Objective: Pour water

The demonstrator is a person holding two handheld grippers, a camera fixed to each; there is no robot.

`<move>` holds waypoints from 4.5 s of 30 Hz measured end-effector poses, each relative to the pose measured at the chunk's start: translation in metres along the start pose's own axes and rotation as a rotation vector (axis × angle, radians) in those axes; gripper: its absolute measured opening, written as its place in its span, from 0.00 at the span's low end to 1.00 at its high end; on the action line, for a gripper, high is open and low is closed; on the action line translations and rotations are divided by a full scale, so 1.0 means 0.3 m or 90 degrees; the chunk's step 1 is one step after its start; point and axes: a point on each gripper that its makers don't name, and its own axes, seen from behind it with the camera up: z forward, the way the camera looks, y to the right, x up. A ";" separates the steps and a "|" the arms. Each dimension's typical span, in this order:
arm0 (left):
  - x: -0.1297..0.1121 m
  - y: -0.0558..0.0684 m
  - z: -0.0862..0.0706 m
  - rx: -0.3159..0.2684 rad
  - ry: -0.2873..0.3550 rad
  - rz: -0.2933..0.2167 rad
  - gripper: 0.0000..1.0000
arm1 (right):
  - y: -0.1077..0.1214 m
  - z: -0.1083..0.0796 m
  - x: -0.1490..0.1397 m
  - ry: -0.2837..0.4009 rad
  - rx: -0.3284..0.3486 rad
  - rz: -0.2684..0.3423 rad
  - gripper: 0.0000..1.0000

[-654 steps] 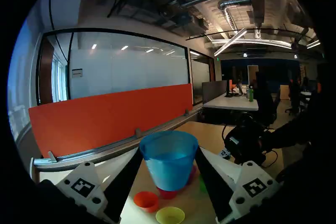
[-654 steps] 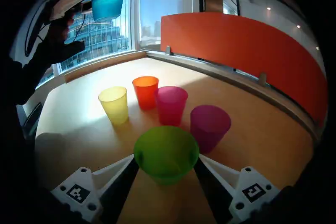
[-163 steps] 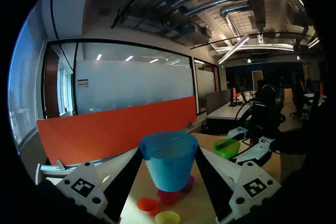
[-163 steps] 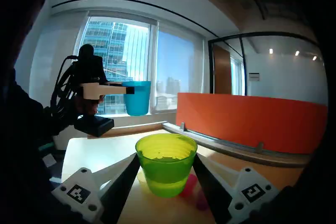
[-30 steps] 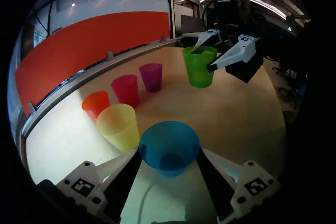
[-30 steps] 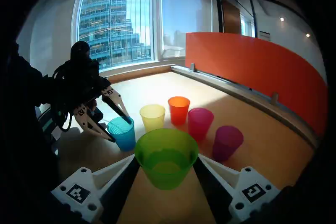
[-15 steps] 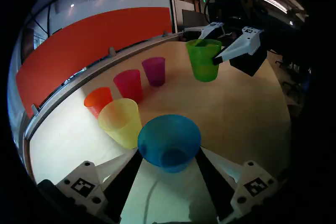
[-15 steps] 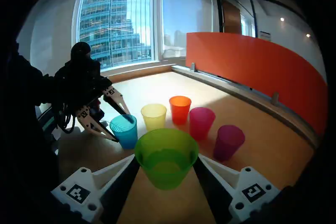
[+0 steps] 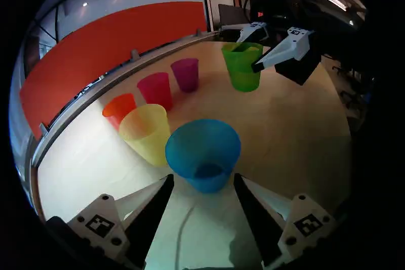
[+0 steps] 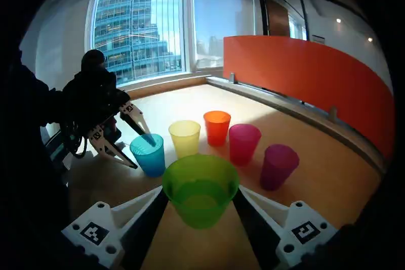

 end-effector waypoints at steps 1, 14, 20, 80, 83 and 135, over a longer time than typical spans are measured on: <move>-0.004 -0.001 -0.003 0.001 -0.001 -0.003 0.87 | -0.001 0.002 -0.005 -0.001 0.000 0.000 0.89; -0.040 -0.026 -0.064 0.024 -0.006 -0.021 0.87 | -0.011 0.039 -0.082 -0.016 0.000 0.004 0.89; -0.040 -0.034 -0.085 0.031 -0.002 -0.031 0.88 | -0.019 0.050 -0.116 -0.028 0.003 0.001 0.89; 0.006 -0.099 -0.246 0.135 0.051 -0.092 0.88 | 0.002 -0.146 -0.160 -0.038 -0.093 -0.002 1.00; 0.014 -0.112 -0.264 0.154 0.059 -0.097 0.87 | 0.010 -0.172 -0.157 -0.029 -0.108 0.004 1.00; 0.199 -0.366 -0.534 0.502 0.341 -0.238 0.87 | 0.319 -0.520 0.097 0.235 -0.563 0.070 0.99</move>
